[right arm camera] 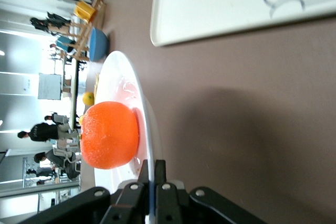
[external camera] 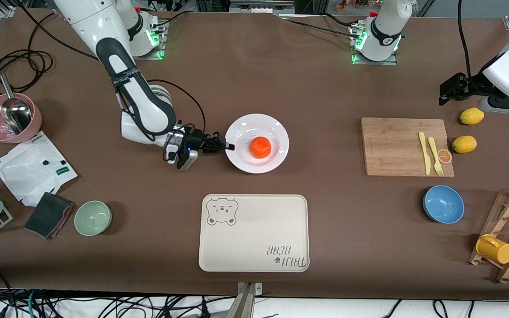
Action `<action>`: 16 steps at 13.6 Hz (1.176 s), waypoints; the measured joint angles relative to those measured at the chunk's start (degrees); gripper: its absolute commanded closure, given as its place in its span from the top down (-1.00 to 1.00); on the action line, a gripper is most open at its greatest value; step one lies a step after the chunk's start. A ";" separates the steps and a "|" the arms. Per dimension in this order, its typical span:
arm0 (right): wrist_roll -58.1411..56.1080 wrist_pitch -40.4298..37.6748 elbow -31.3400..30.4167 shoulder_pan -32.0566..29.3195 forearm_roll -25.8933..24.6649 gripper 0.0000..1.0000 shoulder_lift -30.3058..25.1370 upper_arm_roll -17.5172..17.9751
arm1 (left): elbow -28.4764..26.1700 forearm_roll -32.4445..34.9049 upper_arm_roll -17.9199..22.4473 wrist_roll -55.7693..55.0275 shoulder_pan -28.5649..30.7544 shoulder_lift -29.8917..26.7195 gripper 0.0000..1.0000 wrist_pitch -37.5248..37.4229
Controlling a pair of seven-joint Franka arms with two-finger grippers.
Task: Place orange and plate with both arms
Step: 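Slide the plate with the right gripper onto the bear tray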
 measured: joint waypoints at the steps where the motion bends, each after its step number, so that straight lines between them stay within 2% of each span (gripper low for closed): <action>1: 0.92 -0.31 3.33 -0.45 -0.33 -1.00 1.93 -0.02 | 0.14 0.00 -0.01 -0.01 -0.01 0.04 1.00 0.00; 7: 19.67 -0.96 28.92 -1.07 -13.15 -1.00 18.82 -0.16 | 2.04 0.00 -0.10 -0.21 -0.05 1.18 1.00 0.01; 11: 22.54 -0.95 42.34 -1.25 -17.31 -1.00 28.87 -0.33 | 2.38 0.00 -0.17 -0.26 -0.31 1.51 1.00 0.01; 13: 22.93 -0.93 46.98 -1.30 -19.95 -1.00 33.33 -0.40 | 2.41 0.00 -0.24 -0.26 -0.39 1.53 1.00 0.01; 16: 23.76 -1.06 49.64 -1.27 -22.15 -1.00 35.49 -0.66 | 2.42 0.00 -0.29 -0.26 -0.43 1.53 1.00 0.01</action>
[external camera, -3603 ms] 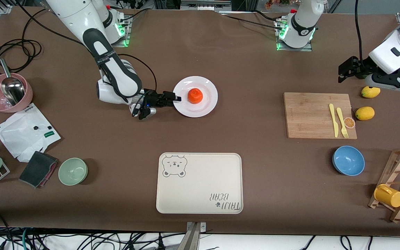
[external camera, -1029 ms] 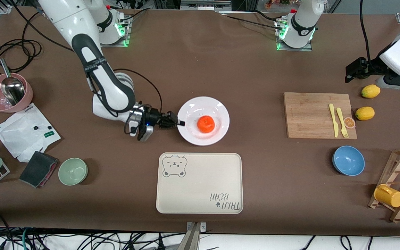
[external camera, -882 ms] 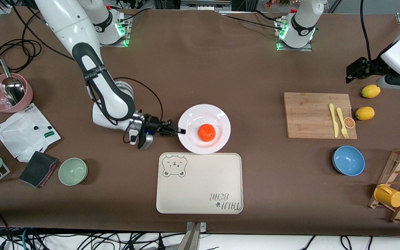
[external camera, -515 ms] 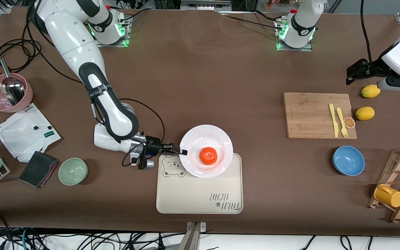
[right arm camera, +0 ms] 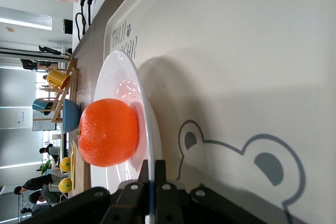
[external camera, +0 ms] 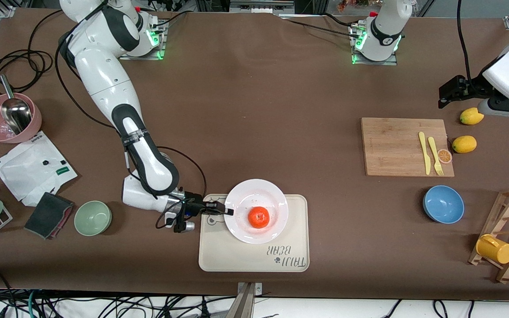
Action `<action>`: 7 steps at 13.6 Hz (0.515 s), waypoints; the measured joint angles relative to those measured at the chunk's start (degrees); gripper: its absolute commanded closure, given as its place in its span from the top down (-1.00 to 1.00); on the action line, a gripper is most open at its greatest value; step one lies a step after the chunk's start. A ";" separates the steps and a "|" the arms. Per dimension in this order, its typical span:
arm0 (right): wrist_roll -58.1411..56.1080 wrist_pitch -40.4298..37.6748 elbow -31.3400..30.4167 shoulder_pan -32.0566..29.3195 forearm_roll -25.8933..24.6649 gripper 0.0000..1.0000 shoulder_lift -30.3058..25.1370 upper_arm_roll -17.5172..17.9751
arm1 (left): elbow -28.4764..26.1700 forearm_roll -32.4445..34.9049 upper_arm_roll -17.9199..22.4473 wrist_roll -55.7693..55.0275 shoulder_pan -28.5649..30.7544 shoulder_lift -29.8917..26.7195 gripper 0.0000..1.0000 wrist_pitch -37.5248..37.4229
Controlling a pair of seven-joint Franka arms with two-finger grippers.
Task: Place orange and plate with both arms
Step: 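Slide the plate with the right gripper onto the bear tray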
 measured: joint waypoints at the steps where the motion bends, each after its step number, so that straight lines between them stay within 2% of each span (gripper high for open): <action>1: 0.12 0.01 0.31 0.07 -0.37 -1.00 -0.01 -0.08 | 0.00 0.00 0.00 0.00 0.00 0.00 1.00 0.00; 2: 0.17 0.02 0.43 0.12 -0.62 -1.00 -0.01 -0.16 | 0.00 0.00 0.00 0.00 0.00 0.00 1.00 0.00; 4: 0.17 0.02 0.63 0.12 -0.98 -0.69 -0.01 -0.36 | 0.01 0.00 0.00 0.00 0.00 0.00 1.00 0.00; 6: 0.17 0.02 0.88 0.09 -2.69 -0.68 -0.01 -0.60 | 0.01 0.00 0.00 0.00 0.00 0.01 1.00 0.00; 7: 0.17 0.02 0.97 0.08 -3.20 -0.60 -0.01 -0.70 | 0.01 0.00 0.00 0.00 0.00 0.01 1.00 0.00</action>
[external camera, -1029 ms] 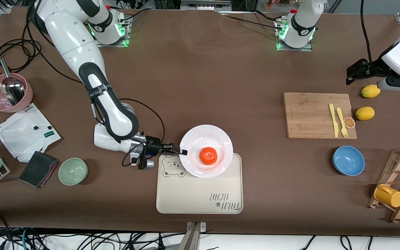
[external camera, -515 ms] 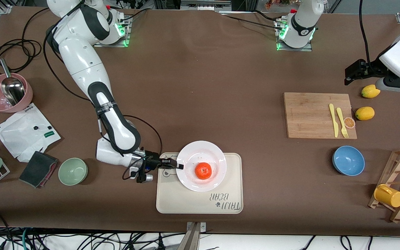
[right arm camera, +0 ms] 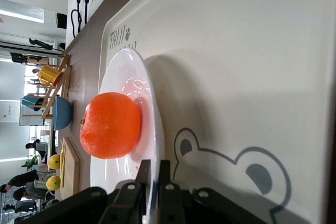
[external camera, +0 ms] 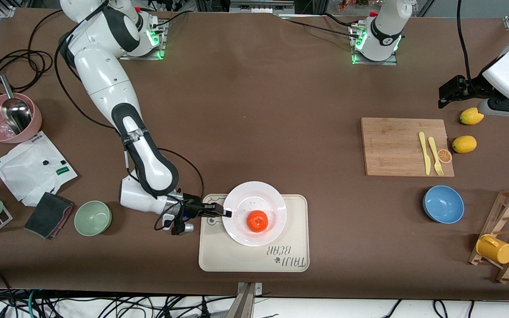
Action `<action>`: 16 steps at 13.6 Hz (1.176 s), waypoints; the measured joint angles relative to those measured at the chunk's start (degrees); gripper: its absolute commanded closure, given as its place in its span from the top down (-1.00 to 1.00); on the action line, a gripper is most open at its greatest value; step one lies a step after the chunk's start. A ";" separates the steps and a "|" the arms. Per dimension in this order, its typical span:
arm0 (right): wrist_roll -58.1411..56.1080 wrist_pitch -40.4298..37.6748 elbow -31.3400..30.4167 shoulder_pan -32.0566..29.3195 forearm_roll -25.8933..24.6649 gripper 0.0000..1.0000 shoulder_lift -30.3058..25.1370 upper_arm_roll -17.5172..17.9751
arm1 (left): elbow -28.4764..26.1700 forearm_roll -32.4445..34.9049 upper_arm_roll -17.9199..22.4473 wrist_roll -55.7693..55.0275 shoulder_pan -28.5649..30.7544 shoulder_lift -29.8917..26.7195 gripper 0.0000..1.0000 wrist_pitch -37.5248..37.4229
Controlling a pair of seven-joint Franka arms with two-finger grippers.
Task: Place orange and plate with both arms
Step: 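Slide the plate with the right gripper onto the bear tray, then open the right gripper and draw it back from the plate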
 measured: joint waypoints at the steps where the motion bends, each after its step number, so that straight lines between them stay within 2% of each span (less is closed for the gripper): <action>1: 0.00 0.00 0.10 0.00 -0.23 -0.53 0.00 -0.09 | 0.00 0.00 0.00 0.00 0.00 0.01 1.00 0.00; 2: 0.00 -0.01 0.20 0.00 -0.32 -0.48 0.00 -0.14 | 0.00 0.00 0.00 0.00 0.00 0.01 1.00 0.00; 3: 0.00 -0.02 0.39 0.00 -0.58 -0.23 -0.03 -0.15 | 0.00 0.00 0.00 0.00 0.00 0.01 1.00 0.00; 4: 0.00 -0.03 0.73 0.02 -1.24 -0.11 -0.16 -0.15 | 0.00 0.00 0.00 0.00 0.00 0.02 1.00 0.00; 5: 0.01 -0.04 1.18 0.02 -2.52 0.10 -0.51 -0.15 | 0.01 0.00 0.00 0.00 0.00 0.02 1.00 0.00; 9: 0.89 -0.91 0.61 -0.75 -13.61 0.24 -5.86 -0.17 | 0.03 0.00 0.00 0.00 0.00 0.05 1.00 -0.03; 11: 0.92 -1.59 -2.75 -1.54 -19.34 0.26 -10.13 -0.18 | 0.04 0.00 0.00 0.00 -0.01 0.06 1.00 -0.03; 14: 0.91 -3.82 -11.63 -2.96 -30.30 0.27 -18.67 -0.72 | 0.08 0.00 -0.01 0.00 -0.01 0.08 1.00 -0.05; 16: 0.92 -9.22 -20.42 -3.44 -35.62 0.27 -28.13 -3.93 | 0.13 0.00 -0.01 0.00 -0.02 0.11 1.00 -0.06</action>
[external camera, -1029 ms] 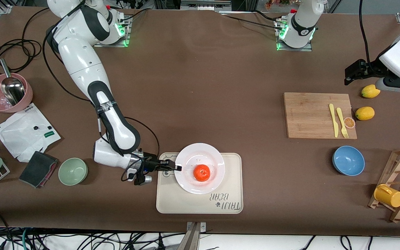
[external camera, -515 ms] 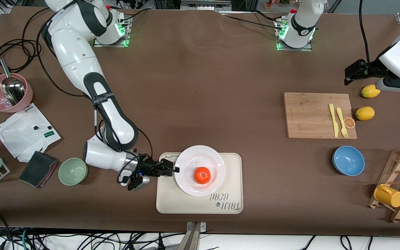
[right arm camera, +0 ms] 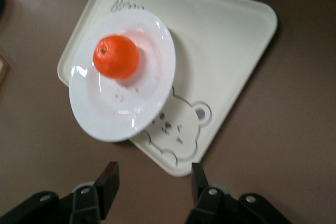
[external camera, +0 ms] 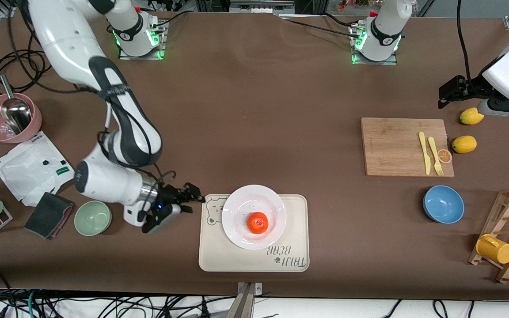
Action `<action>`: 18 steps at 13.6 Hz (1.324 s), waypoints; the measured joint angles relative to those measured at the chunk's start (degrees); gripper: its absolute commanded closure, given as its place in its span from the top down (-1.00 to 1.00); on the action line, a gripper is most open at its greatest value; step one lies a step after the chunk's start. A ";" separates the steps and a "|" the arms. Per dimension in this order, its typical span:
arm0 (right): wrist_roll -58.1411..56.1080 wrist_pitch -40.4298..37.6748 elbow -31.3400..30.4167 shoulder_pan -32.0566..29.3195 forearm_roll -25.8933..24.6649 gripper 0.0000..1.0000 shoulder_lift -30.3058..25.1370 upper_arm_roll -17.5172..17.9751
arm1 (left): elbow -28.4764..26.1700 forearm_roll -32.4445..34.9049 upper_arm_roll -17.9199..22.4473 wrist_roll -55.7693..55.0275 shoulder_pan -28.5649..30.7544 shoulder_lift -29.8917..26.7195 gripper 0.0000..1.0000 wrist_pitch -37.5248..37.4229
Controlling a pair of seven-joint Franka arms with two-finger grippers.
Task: Place orange and plate with both arms
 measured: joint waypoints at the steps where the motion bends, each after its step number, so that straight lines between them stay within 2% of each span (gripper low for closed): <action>1: 0.20 -3.77 -4.55 -0.30 -2.33 0.28 -5.70 -1.66 | 0.02 0.00 0.00 0.00 0.00 0.02 1.00 -0.01; 3: 2.81 -10.73 -13.25 -0.82 -8.43 0.36 -17.95 -4.70 | 0.08 0.00 0.00 0.00 -0.01 0.05 1.00 -0.03; 4: 5.19 -13.74 -16.93 -1.06 -11.74 0.56 -23.64 -5.46 | 0.10 0.00 0.00 0.00 -0.01 0.05 1.00 -0.03; 5: 8.70 -16.66 -19.93 -1.18 -14.74 0.66 -28.73 -5.74 | 0.11 0.00 0.00 0.00 -0.01 0.06 1.00 -0.04; 6: 12.23 -19.40 -22.01 -1.18 -16.95 0.99 -32.82 -5.76 | 0.13 0.00 0.00 0.00 -0.01 0.06 1.00 -0.04; 8: 17.45 -23.74 -24.12 -1.11 -19.17 1.00 -38.63 -6.23 | 0.14 0.00 0.00 0.00 -0.01 0.06 1.00 -0.05; 10: 19.62 -26.60 -24.30 -1.11 -20.42 1.00 -41.26 -8.83 | 0.14 0.00 0.00 0.00 -0.02 0.06 1.00 -0.05; 13: 19.60 -29.69 -21.62 -1.25 -24.04 1.00 -41.89 -12.91 | 0.14 0.00 0.00 0.00 -0.02 0.06 1.00 -0.06; 15: 19.42 -30.35 -20.10 -1.28 -25.51 1.00 -41.87 -13.58 | 0.14 0.00 0.00 0.00 -0.02 0.06 1.00 -0.06; 18: 19.68 -30.89 -19.47 -1.27 -23.41 1.00 -41.48 -14.15 | 0.14 0.00 0.00 0.00 -0.02 0.06 1.00 -0.06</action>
